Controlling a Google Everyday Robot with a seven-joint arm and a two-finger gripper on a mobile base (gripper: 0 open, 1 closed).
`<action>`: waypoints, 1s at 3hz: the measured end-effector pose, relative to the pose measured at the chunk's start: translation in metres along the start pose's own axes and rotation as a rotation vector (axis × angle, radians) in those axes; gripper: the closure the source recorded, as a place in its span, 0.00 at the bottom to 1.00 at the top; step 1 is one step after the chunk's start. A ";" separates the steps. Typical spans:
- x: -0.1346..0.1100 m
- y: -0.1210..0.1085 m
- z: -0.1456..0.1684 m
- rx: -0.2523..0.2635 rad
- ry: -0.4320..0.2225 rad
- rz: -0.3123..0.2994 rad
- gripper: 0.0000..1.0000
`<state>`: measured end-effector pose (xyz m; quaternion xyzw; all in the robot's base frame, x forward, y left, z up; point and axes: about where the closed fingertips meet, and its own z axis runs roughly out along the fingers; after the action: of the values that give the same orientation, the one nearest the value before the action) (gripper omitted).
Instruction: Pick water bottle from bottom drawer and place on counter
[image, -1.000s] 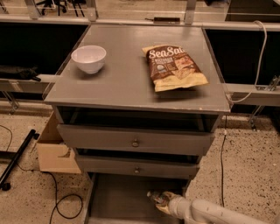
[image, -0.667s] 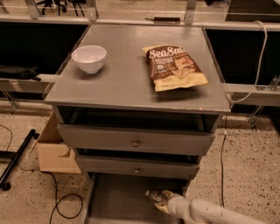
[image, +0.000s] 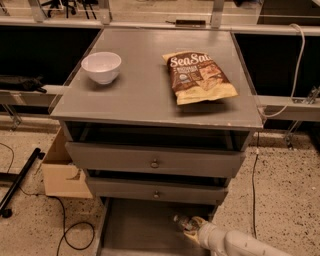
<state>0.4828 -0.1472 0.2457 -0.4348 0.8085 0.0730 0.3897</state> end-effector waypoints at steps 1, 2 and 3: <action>0.007 -0.018 -0.028 0.056 0.006 -0.002 1.00; 0.004 -0.042 -0.074 0.127 -0.010 0.006 1.00; -0.004 -0.065 -0.131 0.210 -0.030 0.005 1.00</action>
Offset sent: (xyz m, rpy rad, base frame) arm -0.0214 -0.1116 0.1072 -0.0401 -0.1514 -0.1648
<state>0.4587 -0.2444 0.3525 -0.3883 0.8069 -0.0043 0.4451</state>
